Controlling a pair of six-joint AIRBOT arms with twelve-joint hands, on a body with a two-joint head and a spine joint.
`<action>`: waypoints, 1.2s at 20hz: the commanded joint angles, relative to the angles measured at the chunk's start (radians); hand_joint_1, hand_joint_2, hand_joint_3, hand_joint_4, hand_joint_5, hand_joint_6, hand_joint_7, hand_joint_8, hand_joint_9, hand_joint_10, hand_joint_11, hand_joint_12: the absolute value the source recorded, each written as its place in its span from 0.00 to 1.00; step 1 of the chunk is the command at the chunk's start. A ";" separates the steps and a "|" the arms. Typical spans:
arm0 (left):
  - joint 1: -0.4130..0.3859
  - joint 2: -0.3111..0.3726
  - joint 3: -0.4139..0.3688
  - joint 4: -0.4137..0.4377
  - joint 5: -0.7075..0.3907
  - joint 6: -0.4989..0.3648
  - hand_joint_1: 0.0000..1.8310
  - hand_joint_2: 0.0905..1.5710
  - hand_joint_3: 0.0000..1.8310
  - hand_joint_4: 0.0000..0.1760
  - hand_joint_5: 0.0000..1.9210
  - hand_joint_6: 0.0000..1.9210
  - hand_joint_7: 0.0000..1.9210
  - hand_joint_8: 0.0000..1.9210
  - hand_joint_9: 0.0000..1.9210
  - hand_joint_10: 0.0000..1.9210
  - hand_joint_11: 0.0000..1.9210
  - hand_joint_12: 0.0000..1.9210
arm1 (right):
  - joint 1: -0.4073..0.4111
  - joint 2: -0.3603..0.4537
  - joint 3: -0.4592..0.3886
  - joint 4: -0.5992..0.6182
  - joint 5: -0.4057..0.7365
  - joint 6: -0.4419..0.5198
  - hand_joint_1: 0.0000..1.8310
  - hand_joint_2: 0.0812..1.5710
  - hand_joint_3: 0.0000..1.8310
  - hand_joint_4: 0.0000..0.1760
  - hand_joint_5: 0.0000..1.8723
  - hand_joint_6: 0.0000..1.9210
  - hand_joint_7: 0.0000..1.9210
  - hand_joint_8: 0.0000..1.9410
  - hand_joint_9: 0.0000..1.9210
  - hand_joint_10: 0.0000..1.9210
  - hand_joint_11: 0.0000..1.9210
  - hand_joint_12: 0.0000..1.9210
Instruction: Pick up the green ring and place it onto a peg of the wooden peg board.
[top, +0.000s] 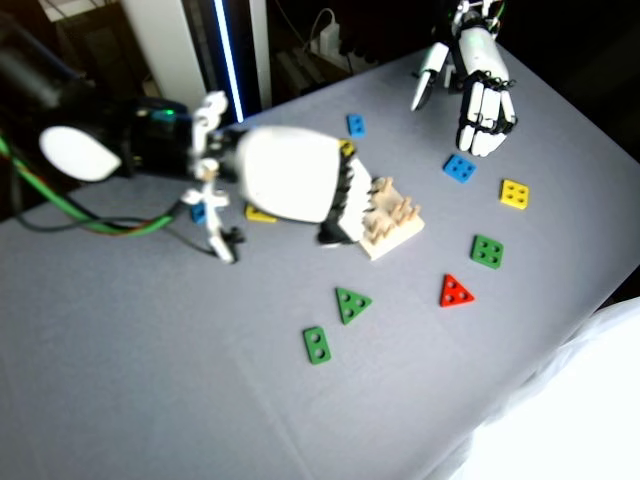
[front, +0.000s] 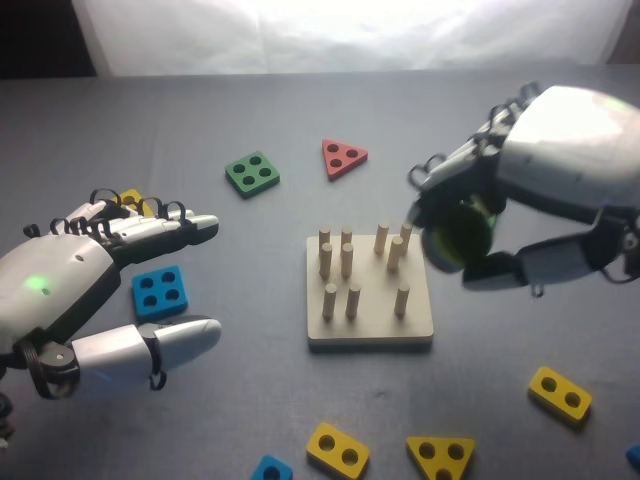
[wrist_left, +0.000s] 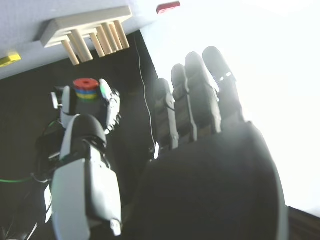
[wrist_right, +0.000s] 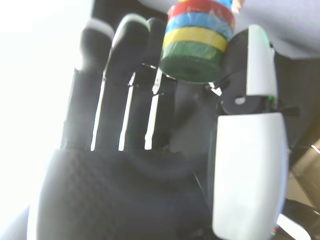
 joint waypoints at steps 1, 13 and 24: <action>-0.006 -0.007 0.000 0.014 -0.120 -0.005 0.22 0.70 0.00 0.33 0.21 0.00 0.19 0.00 0.20 0.00 0.00 0.50 | 0.018 -0.009 0.003 0.019 0.112 0.003 0.64 0.65 0.00 0.00 0.59 0.41 0.58 0.51 0.59 0.71 0.55 0.90; -0.008 -0.010 0.003 0.014 -0.123 -0.021 0.26 0.69 0.00 0.31 0.21 0.00 0.19 0.00 0.20 0.00 0.00 0.54 | 0.030 -0.081 0.021 -0.062 0.038 0.034 0.70 0.63 0.00 0.00 0.58 0.42 0.71 0.20 0.68 0.30 0.56 0.54; -0.008 -0.009 0.004 0.015 -0.132 -0.034 0.26 0.68 0.00 0.35 0.21 0.00 0.20 0.00 0.20 0.00 0.00 0.54 | 0.021 -0.081 0.023 -0.109 -0.012 0.064 0.70 0.63 0.00 0.00 0.59 0.39 0.68 0.26 0.66 0.40 0.55 0.61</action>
